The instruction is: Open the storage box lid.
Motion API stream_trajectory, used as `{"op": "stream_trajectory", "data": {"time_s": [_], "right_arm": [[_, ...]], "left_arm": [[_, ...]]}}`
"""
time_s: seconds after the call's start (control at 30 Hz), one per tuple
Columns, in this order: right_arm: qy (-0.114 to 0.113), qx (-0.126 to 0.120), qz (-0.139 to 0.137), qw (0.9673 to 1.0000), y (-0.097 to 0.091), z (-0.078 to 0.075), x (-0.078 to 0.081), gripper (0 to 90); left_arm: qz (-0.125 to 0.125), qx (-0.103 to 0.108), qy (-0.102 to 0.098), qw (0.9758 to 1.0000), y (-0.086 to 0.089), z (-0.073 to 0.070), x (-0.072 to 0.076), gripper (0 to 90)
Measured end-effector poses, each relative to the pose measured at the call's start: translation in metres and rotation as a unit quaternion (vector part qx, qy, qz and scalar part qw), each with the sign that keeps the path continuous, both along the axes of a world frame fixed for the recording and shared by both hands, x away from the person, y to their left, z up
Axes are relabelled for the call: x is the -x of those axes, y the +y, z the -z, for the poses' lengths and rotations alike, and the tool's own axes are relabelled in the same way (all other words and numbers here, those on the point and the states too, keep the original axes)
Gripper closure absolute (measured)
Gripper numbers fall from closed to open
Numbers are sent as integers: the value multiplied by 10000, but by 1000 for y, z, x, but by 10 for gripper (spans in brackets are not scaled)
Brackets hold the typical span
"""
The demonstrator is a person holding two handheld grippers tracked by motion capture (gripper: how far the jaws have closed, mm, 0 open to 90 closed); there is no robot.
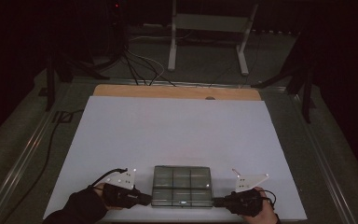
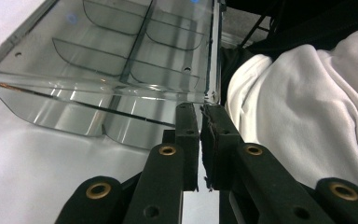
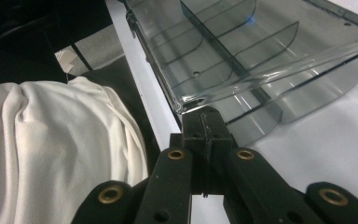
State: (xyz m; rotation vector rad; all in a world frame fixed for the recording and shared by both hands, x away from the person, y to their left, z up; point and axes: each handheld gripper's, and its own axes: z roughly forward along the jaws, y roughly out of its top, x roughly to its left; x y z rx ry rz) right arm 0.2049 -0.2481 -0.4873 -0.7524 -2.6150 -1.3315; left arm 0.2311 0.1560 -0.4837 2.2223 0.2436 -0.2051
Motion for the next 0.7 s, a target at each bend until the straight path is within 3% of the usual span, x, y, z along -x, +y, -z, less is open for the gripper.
{"op": "stream_trajectory", "data": {"time_s": [0.7], "right_arm": [[-112, -212, 96, 9997, 2, -10, -4, 900]], "left_arm": [[-96, 288, -155, 9994, 2, -4, -1, 854]]}}
